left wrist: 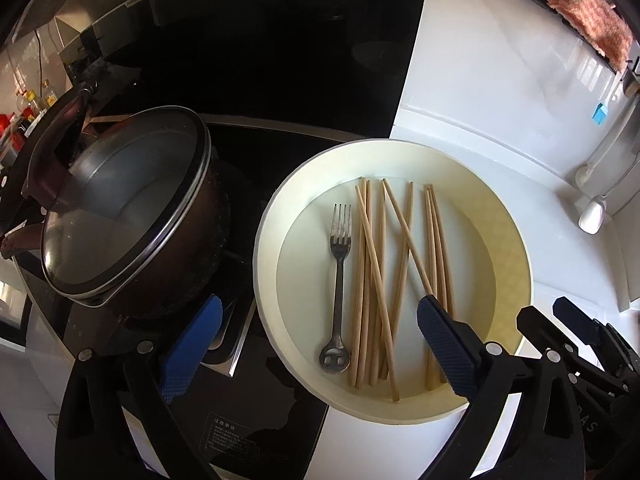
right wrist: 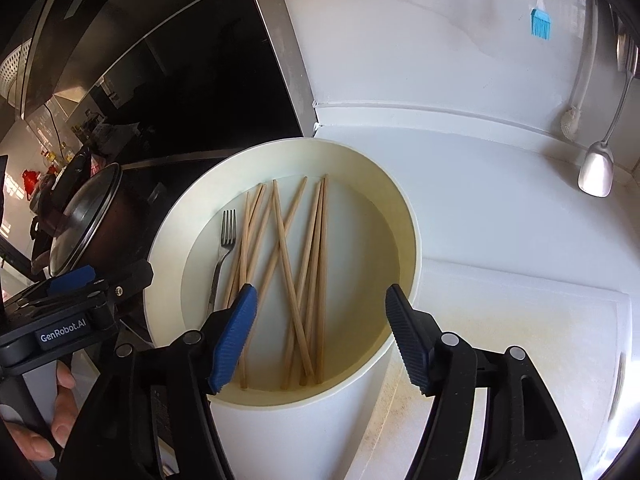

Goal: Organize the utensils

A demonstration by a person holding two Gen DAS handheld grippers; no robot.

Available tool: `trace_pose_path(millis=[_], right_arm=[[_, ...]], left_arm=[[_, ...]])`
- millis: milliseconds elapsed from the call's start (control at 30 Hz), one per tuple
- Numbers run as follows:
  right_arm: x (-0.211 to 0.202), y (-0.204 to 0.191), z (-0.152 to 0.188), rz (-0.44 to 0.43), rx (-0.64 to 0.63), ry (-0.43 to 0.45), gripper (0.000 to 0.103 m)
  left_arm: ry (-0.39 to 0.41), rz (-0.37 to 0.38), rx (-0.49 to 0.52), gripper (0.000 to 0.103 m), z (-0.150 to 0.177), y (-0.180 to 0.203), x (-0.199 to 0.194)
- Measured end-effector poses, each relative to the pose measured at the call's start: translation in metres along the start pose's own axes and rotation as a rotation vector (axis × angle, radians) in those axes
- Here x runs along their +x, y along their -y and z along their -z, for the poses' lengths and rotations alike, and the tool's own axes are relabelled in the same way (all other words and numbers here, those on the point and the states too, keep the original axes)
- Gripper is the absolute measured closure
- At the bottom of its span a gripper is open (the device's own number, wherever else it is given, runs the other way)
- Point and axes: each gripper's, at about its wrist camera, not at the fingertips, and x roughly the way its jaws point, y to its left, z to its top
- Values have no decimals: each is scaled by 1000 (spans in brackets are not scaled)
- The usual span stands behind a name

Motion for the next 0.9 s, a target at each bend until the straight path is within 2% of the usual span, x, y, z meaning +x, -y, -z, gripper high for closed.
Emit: trace_pose_path(millis=[200,900], right_arm=[[-13,0,3,35,1,2,39],[-29,8,15,35,-7,-17,39]], left_arm=[[20,0,-3,7,3,2,-15],[27,-30,-14,7,18,7,-35]])
